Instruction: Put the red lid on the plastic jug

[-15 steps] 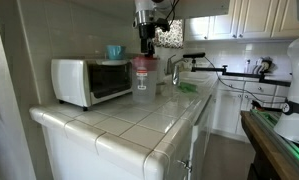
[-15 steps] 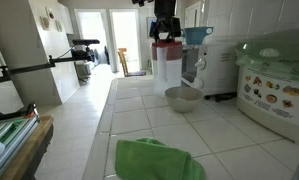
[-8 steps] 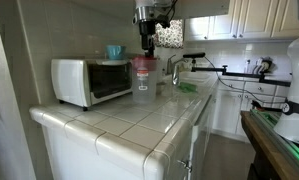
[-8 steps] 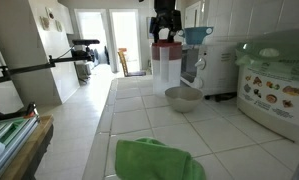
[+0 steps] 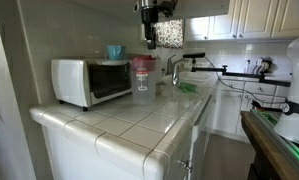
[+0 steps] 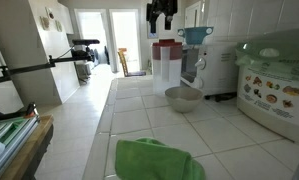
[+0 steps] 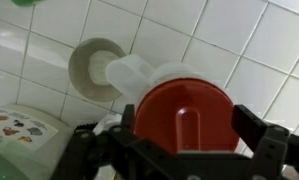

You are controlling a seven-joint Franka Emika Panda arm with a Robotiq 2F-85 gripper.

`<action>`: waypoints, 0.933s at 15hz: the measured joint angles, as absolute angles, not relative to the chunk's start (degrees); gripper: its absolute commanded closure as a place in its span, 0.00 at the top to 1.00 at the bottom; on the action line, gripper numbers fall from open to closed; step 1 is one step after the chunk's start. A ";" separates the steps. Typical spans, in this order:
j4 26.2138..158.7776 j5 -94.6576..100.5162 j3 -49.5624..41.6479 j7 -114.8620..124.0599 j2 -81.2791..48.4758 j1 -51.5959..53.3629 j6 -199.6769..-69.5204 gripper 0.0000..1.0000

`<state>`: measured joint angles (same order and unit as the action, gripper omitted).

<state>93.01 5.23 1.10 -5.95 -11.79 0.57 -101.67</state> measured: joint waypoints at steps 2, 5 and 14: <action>92.96 5.24 1.09 -5.86 -10.93 0.60 -101.44 1.00; 92.93 5.23 1.10 -4.97 -8.58 0.67 -101.39 1.00; 93.38 2.85 -0.75 2.06 -2.26 -0.61 -95.53 1.00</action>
